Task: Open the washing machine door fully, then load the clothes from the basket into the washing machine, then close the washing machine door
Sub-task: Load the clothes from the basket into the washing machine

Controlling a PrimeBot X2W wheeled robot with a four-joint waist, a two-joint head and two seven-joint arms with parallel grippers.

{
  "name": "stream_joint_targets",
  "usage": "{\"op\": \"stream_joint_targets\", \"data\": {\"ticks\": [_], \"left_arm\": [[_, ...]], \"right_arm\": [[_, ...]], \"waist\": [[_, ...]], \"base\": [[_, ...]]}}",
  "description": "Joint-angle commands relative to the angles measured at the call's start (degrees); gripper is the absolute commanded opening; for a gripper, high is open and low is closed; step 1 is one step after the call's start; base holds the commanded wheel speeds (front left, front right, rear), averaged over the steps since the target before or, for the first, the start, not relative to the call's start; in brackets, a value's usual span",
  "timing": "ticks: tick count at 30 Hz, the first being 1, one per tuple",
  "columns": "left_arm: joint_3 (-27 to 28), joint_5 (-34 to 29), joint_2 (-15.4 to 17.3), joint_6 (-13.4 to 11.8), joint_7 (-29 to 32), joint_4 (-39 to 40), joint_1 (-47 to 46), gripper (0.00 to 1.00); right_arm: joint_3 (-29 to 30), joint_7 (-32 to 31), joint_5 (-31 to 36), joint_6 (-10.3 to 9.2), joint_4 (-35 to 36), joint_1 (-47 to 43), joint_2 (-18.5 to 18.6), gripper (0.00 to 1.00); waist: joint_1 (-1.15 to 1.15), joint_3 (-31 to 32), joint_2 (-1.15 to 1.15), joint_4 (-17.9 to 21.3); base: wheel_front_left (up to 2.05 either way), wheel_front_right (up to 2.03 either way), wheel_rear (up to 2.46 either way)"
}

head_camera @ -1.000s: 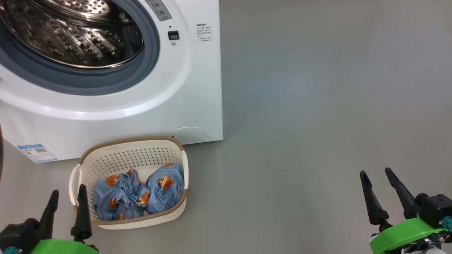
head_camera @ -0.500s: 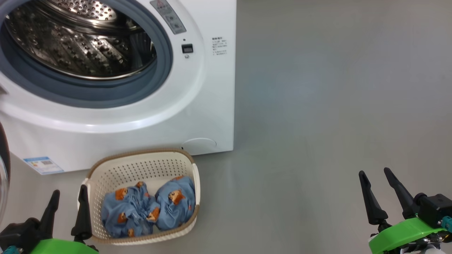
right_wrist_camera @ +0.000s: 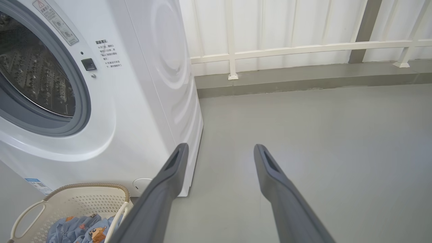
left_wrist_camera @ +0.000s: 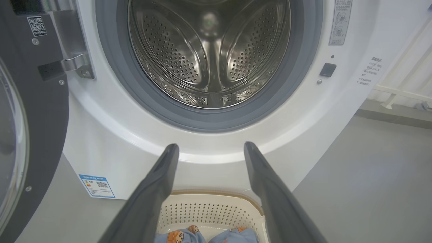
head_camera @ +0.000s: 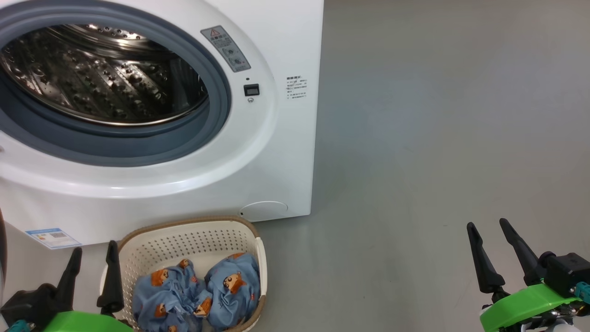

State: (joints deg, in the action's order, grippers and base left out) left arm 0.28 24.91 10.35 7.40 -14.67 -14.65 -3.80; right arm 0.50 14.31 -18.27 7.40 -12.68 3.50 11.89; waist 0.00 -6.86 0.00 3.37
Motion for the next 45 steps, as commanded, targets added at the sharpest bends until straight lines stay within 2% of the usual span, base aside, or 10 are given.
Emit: {"op": "stream_joint_targets", "data": {"ticks": [1,17,28,35,39,45], "left_arm": [[2.0,-0.6,1.2,0.1,-0.3,0.8,-2.0,1.0],[0.3,1.0,-0.7,0.1,-0.3,-5.0,-3.6,1.0],[-4.1,2.2,0.2,0.1,-0.3,-16.7,-9.2,1.0],[-6.9,2.4,1.5,0.1,-0.3,-24.4,-15.1,1.0],[-9.9,3.5,2.2,0.1,-0.3,-32.3,-21.3,1.0],[-13.5,5.5,2.8,0.1,-0.3,-39.3,-27.1,1.0]], "right_arm": [[-1.4,0.7,-0.3,0.09,1.4,1.1,0.6,1.0],[-1.4,0.7,0.0,0.09,1.9,2.9,-0.4,1.0],[-1.5,0.7,0.2,0.09,2.7,6.1,-1.2,1.0],[-1.8,0.7,0.6,0.09,3.4,8.5,-1.7,1.0],[-2.5,0.7,0.9,0.09,3.7,10.9,-1.9,1.0],[-3.2,0.7,1.1,0.09,4.3,13.3,-2.2,1.0]], "waist": [[0.0,-0.1,0.0,0.0],[0.0,-3.8,0.0,-0.6],[0.0,-10.8,0.0,-0.3],[0.0,-16.0,0.0,-0.1],[0.0,-20.3,0.0,0.0],[0.0,-23.9,0.0,0.6]], "base": [[0.04,-0.04,0.0],[0.0,0.0,0.0],[0.0,0.0,0.0],[0.0,0.0,0.0],[0.0,0.0,0.0],[0.0,0.0,0.0]]}}
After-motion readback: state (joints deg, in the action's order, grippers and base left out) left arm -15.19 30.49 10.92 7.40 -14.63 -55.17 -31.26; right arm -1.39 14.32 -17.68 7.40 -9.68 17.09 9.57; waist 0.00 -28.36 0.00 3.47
